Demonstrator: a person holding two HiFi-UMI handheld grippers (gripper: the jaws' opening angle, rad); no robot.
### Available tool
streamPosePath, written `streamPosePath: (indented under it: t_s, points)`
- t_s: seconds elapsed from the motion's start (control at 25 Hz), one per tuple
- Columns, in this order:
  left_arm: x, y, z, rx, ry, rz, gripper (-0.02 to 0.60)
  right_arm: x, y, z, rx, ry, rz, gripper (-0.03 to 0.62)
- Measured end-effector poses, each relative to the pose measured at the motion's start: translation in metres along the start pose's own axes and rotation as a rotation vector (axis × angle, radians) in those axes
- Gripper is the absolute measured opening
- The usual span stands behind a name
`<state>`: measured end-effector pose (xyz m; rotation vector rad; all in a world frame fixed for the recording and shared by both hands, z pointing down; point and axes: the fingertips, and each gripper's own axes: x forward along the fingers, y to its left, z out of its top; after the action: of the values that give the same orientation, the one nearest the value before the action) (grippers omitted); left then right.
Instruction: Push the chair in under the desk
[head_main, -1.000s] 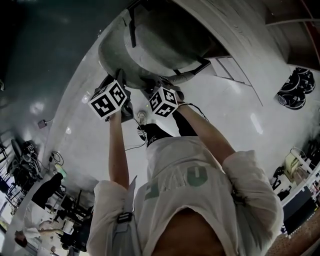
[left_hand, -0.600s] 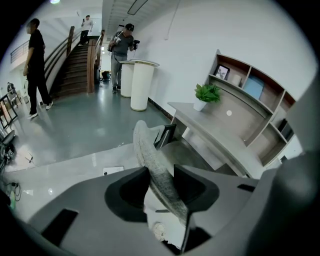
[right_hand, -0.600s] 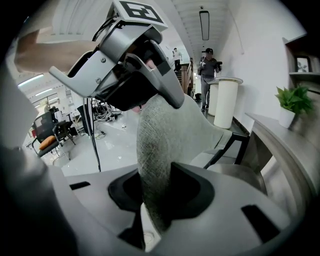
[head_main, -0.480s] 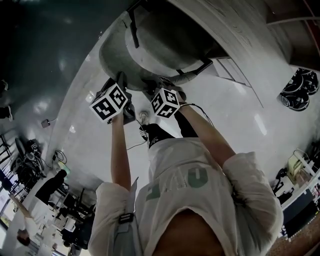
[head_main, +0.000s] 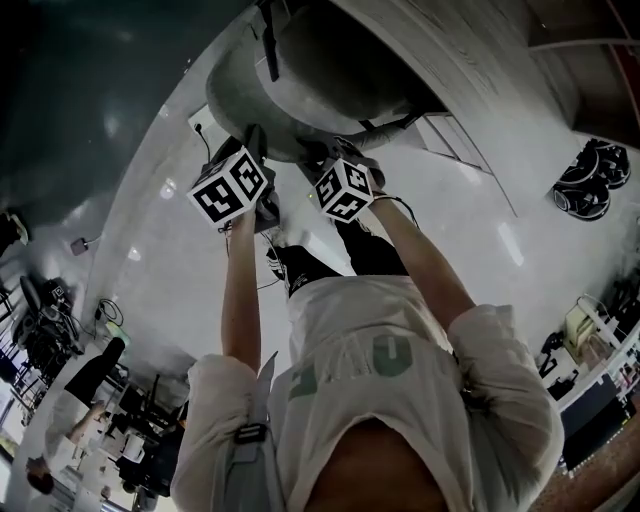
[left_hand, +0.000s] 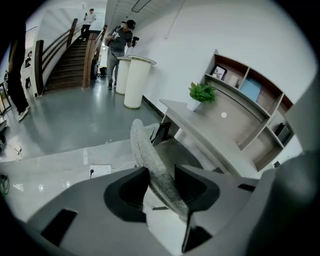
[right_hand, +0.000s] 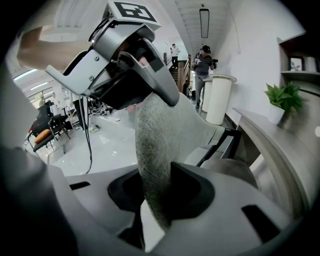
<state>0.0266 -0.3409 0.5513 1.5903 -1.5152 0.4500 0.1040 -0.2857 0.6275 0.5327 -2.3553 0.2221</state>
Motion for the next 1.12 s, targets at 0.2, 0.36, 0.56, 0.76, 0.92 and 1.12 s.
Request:
streamPosePath:
  t_s: [0.2,0.36,0.56,0.76,0.92,1.12]
  points:
    - [0.020,-0.018,0.011,-0.003,-0.010,-0.021,0.175,-0.004,-0.027,-0.002,0.006,-0.005,-0.014,0.106]
    - [0.032,-0.031,0.018,0.004,-0.015,-0.022,0.175,-0.007,-0.045,-0.007,0.001,-0.008,-0.011,0.106]
    - [0.035,-0.048,0.014,-0.012,-0.018,-0.043,0.181,-0.021,-0.056,-0.015,-0.019,-0.008,0.005,0.106]
    - [0.034,-0.053,0.010,-0.019,-0.001,-0.024,0.183,-0.027,-0.057,-0.019,-0.040,-0.002,0.027,0.107]
    - [0.035,-0.055,0.009,-0.018,0.002,-0.014,0.184,-0.028,-0.058,-0.022,-0.032,0.000,0.028,0.107]
    - [0.034,-0.052,0.009,-0.019,-0.004,-0.023,0.184,-0.027,-0.057,-0.020,-0.020,-0.004,0.001,0.109]
